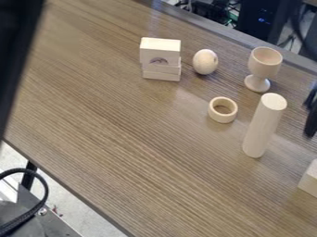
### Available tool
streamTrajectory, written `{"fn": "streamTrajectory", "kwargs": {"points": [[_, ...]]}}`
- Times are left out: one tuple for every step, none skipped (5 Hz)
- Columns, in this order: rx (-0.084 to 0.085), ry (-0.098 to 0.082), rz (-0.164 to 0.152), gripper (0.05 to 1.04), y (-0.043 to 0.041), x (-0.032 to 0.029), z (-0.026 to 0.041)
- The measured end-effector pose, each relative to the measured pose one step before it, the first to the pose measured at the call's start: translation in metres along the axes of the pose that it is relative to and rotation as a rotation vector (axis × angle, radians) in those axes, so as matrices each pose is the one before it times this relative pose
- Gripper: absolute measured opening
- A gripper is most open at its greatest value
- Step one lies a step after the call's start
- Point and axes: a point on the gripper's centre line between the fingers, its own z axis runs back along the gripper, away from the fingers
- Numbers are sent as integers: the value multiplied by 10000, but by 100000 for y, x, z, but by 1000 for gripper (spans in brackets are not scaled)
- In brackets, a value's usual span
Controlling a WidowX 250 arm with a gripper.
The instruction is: Remove the cube off of the arch
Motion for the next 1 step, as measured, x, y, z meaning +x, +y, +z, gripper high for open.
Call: {"fn": "streamTrajectory", "kwargs": {"points": [[234,-1577,57,1000,573,923,5172]]}}
